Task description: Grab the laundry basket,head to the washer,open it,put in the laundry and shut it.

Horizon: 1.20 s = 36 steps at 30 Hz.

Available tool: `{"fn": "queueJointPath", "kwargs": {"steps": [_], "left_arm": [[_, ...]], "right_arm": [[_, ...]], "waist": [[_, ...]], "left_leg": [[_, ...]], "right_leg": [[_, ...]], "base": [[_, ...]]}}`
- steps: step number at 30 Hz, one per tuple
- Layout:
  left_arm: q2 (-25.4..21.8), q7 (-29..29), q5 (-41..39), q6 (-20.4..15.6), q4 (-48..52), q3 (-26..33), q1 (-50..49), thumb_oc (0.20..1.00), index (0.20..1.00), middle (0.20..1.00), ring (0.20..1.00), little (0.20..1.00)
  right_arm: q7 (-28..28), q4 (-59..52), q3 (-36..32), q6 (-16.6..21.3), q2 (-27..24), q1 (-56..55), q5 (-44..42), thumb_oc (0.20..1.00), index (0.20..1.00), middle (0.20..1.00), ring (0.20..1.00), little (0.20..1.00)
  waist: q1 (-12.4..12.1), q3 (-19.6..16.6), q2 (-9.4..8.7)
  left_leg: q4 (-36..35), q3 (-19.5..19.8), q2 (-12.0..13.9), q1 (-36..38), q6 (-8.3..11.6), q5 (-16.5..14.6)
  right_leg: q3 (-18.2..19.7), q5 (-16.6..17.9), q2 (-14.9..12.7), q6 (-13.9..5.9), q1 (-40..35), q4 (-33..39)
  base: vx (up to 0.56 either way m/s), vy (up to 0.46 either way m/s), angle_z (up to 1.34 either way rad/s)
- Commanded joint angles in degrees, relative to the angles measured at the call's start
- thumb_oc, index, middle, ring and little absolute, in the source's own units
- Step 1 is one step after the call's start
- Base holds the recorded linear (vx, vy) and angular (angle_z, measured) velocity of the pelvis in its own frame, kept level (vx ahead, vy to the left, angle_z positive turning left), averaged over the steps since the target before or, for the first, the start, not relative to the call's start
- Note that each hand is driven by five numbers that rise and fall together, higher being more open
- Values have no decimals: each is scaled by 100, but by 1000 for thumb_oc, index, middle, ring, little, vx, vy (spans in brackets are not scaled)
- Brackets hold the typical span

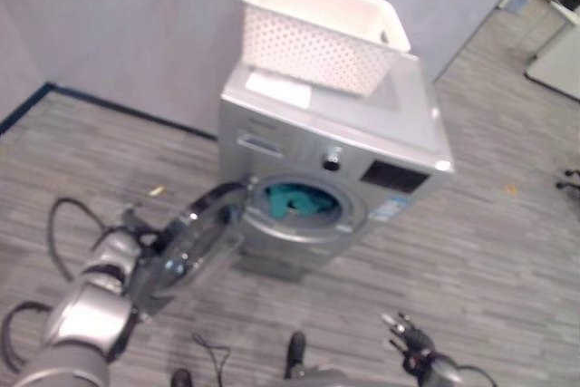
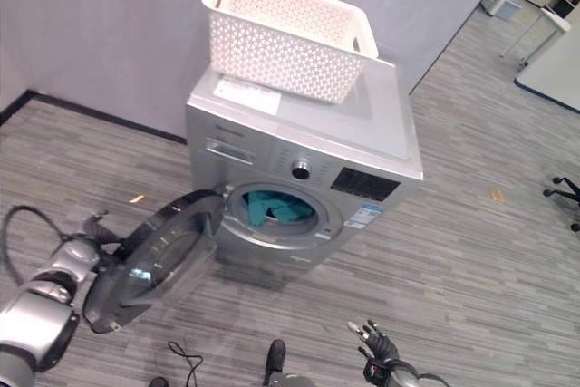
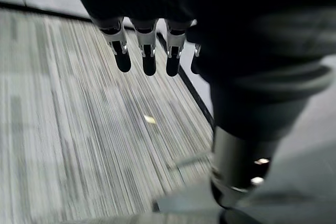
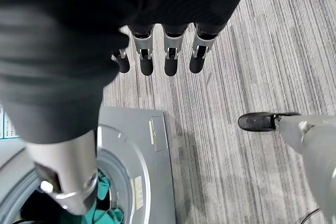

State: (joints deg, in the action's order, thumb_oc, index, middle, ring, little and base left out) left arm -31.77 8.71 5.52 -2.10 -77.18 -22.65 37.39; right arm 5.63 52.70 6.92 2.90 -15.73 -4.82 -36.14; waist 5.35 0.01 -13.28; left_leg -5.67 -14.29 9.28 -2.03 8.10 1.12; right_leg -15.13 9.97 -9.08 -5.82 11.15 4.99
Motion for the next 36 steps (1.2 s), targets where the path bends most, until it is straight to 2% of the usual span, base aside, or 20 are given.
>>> {"fn": "queueJointPath", "kwargs": {"steps": [1,6,7,9,10,11,13,14,17,18,20,23,24,27,29,30,31,32,35,36], "left_arm": [[477,-132,20,-399,47,-148,392,1000,1000,1000,1000,1000],[1652,-143,-545,-736,1069,-712,174,1000,1000,1000,1000,1000],[1653,-143,-545,-735,1069,-713,174,1000,1000,1000,1000,1000],[2127,-216,-747,-855,1655,-1149,29,1000,1000,1000,1000,1000],[2509,-338,-898,-893,1996,-1586,8,1000,1000,1000,1000,1000],[2509,-338,-898,-893,1995,-1588,11,1000,1000,1000,1000,1000],[3113,-493,-1315,-919,2170,-2028,91,1000,1000,1000,1000,1000],[3114,-493,-1315,-920,2167,-2029,95,1000,1000,1000,1000,1000],[3915,-544,-1614,-955,2322,-2589,345,1000,1000,1000,1000,1000],[3917,-544,-1614,-957,2318,-2589,348,1000,1000,1000,1000,1000],[4525,-392,-1869,-999,2107,-2712,639,1000,1000,1000,1000,1000],[4784,-193,-1932,-1094,1950,-2677,924,1000,1000,1000,1000,1000],[4824,-62,-2186,-1213,1966,-2506,1298,1000,1000,1000,1000,1000],[4525,-95,-2413,-1350,2384,-2422,1335,1000,1000,1000,1000,1000],[4145,-106,-2384,-1459,2774,-2370,1284,1000,1000,1000,1000,1000],[4142,-106,-2384,-1457,2778,-2372,1282,1000,1000,1000,1000,1000],[3799,-257,-2476,-1506,3244,-2267,995,1000,1000,1000,1000,1000],[3794,-257,-2477,-1504,3248,-2269,994,1000,1000,1000,1000,1000],[2954,-656,-2880,-1530,4253,-2057,115,1000,1000,1000,1000,1000],[2943,-656,-2882,-1524,4263,-2059,111,1000,1000,1000,1000,1000]], "right_arm": [[-65,2,-112,268,-54,327,-190,1000,1000,1000,1000,1000],[-91,275,-177,381,-1,440,-418,1000,1000,1000,1000,1000],[-91,275,-178,382,-1,439,-418,1000,1000,1000,1000,1000],[-88,441,-199,381,38,459,-477,1000,1000,1000,1000,1000],[-99,582,-176,371,91,508,-491,1000,1000,1000,1000,1000],[-99,583,-179,371,92,510,-490,1000,1000,1000,1000,1000],[-120,746,-128,341,161,645,-612,1000,1000,1000,1000,1000],[-120,747,-131,341,162,648,-612,1000,1000,1000,1000,1000],[-104,536,210,312,251,787,-829,1000,1000,1000,1000,1000],[-105,534,209,311,251,788,-829,1000,1000,1000,1000,1000],[-10,-96,559,292,191,545,-1014,1000,1000,1000,1000,1000],[91,-586,712,295,51,295,-1179,1000,1000,1000,1000,1000],[200,-799,709,304,-183,42,-1170,1000,1000,1000,1000,1000],[252,-752,673,285,-329,-131,-987,1000,1000,1000,1000,1000],[265,-507,504,295,-352,-242,-862,1000,1000,1000,1000,1000],[266,-506,505,295,-350,-241,-862,1000,1000,1000,1000,1000],[276,-226,291,314,-323,-257,-777,1000,1000,1000,1000,1000],[277,-225,292,314,-319,-255,-776,1000,1000,1000,1000,1000],[252,263,-19,351,-114,-140,-859,1000,1000,1000,1000,1000],[253,266,-16,353,-108,-138,-859,1000,1000,1000,1000,1000]], "waist": [[129,307,65],[93,489,199],[92,490,199],[62,549,284],[52,598,376],[58,587,370],[114,577,513],[117,569,508],[281,494,682],[284,478,678],[523,414,687],[701,373,658],[907,243,626],[895,175,640],[806,153,687],[807,155,685],[700,147,752],[706,134,746],[434,174,906],[441,162,897]], "left_leg": [[67,340,102,-271,-331,-35],[67,458,62,-276,-351,-6],[67,458,63,-274,-351,-7],[67,492,42,-223,-359,-15],[67,529,23,-156,-368,-16],[67,533,13,-175,-373,-4],[67,514,1,-80,-364,-23],[67,517,-8,-98,-368,-11],[67,360,26,108,-347,-47],[67,361,17,84,-352,-34],[67,171,91,251,-306,-52],[67,43,141,274,-267,-35],[67,-126,208,214,-208,0],[67,-182,242,227,-187,5],[67,-167,263,270,-168,16],[67,-166,263,272,-168,16],[67,-79,249,312,-173,15],[67,-75,243,293,-176,26],[67,105,206,316,-189,13],[67,109,198,297,-192,25]], "right_leg": [[50,-376,-187,-491,-317,1],[-17,-401,-198,-458,-368,1],[-17,-401,-197,-458,-369,1],[-71,-415,-218,-459,-466,1],[-118,-436,-242,-460,-572,-11],[-120,-428,-251,-461,-557,-10],[-140,-436,-265,-466,-665,-21],[-142,-428,-273,-466,-650,-19],[-34,-437,-260,-468,-701,-50],[-33,-426,-269,-468,-679,-47],[123,-416,-208,-451,-684,-62],[251,-368,-153,-442,-628,-37],[415,-304,-56,-450,-456,1],[481,-324,-15,-451,-411,1],[453,-346,11,-444,-452,1],[452,-346,12,-444,-454,1],[342,-396,2,-441,-564,1],[341,-390,-5,-440,-547,1],[153,-461,-42,-447,-704,1],[152,-454,-50,-447,-687,1]], "base": [[-49,-15,1],[-37,-9,2],[-5,2,7],[1,-15,8],[-3,-18,9],[-3,-32,21],[2,-28,22],[5,-24,9],[19,-46,-3],[48,-72,-21],[46,-90,-27],[34,-108,-37],[-4,-119,-42],[17,-73,-40],[37,-34,-15],[57,-10,2],[40,4,6],[65,10,6],[16,18,20],[-5,29,34]]}}
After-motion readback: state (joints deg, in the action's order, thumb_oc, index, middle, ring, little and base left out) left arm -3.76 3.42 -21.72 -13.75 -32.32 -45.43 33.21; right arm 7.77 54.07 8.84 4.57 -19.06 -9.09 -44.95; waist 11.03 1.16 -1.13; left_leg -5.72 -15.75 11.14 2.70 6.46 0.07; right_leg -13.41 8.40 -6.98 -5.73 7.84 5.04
